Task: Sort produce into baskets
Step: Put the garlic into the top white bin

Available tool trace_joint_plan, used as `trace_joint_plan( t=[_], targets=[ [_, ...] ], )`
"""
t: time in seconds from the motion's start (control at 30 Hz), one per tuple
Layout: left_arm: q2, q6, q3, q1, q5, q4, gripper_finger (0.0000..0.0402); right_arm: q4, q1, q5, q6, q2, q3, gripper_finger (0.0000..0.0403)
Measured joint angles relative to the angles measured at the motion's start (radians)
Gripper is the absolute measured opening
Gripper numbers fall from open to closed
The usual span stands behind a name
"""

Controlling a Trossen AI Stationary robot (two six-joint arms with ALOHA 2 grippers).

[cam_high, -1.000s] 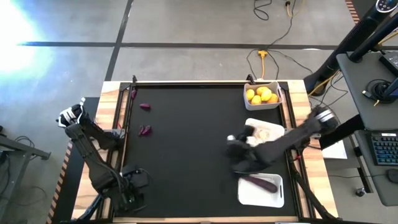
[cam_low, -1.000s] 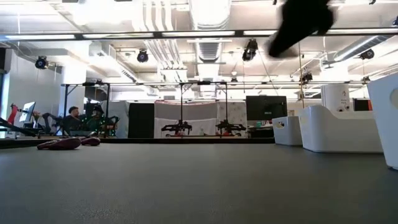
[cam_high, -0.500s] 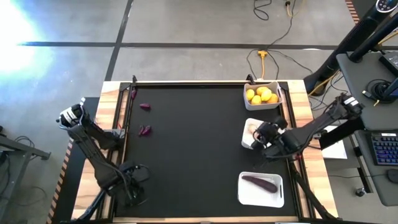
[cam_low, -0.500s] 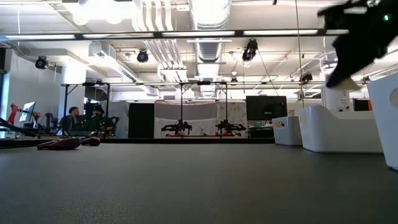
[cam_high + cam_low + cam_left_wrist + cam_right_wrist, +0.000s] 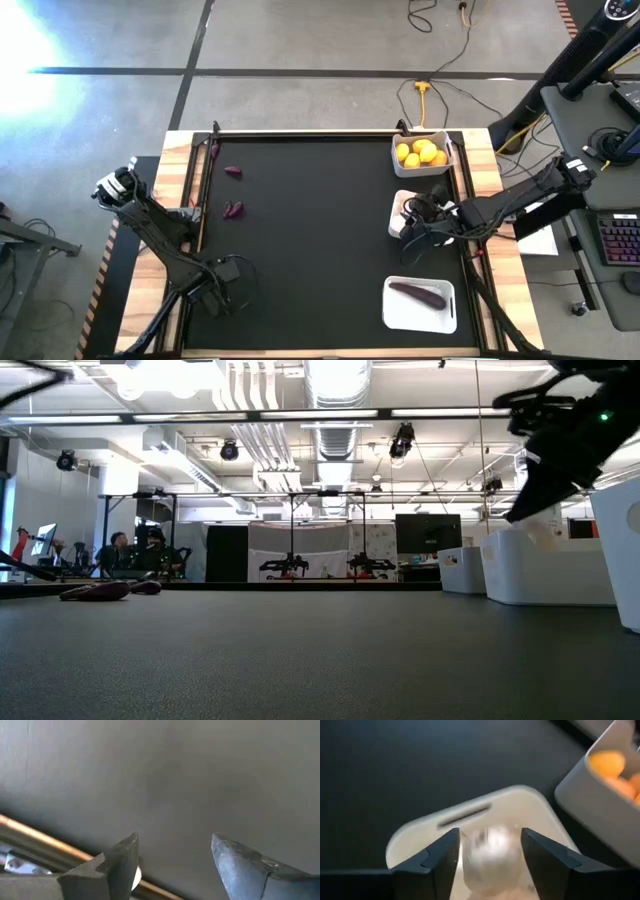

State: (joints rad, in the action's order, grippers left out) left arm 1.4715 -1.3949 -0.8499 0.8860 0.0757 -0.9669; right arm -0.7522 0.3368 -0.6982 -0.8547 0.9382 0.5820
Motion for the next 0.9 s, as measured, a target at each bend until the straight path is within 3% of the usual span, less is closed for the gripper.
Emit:
trace_joint_plan(
  t=[0.17,0.53,0.9],
  targets=[
    [0.0,0.051,0.058,-0.012,0.116,-0.009,0.0231,0.025,0.001,-0.064,0.057,0.007,0.048,0.0251],
    [0.0,0.279,0.131,-0.02,0.277,-0.046,0.0231,0.123,0.001,-0.062,0.16,0.047,0.079,0.0323],
    [0.0,0.317,0.184,-0.021,0.239,-0.019,0.023,0.123,0.001,-0.062,0.173,0.062,0.079,0.0326]
  ],
)
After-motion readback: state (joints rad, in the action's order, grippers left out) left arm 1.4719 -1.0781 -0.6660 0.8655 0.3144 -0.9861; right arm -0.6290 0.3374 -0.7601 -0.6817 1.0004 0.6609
